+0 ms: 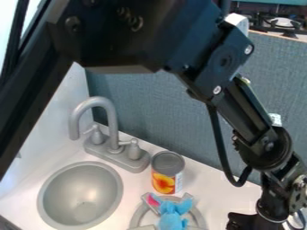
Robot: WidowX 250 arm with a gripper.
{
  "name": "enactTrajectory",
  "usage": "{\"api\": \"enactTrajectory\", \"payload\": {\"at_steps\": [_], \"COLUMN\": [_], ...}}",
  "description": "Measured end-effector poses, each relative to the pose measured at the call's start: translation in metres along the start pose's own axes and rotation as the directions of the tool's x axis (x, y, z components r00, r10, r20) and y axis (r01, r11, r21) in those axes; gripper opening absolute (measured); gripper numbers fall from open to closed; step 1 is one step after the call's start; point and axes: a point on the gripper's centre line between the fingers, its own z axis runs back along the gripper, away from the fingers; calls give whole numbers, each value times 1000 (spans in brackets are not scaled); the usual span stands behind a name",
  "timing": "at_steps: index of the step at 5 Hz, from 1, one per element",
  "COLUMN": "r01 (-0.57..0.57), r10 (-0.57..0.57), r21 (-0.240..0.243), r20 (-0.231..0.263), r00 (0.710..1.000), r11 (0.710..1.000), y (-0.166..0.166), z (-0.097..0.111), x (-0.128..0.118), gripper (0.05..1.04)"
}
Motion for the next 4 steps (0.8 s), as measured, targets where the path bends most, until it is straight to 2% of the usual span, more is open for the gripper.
{"api": "enactTrajectory", "payload": {"at_steps": [1, 2, 3, 4], "r01": [10, 29, 94, 37], "r10": [-10, -29, -95, -36], "r21": [2, -21, -29, -13], "r20": [-2, 2, -4, 21], "r00": [1000, 1000, 996, 999], "r11": [1000, 999, 995, 999], "y": [2, 0, 10, 38], "z": [-3, 4, 29, 70], "x": [-3, -8, -28, -71], "gripper": [376, 198, 128, 109]}}
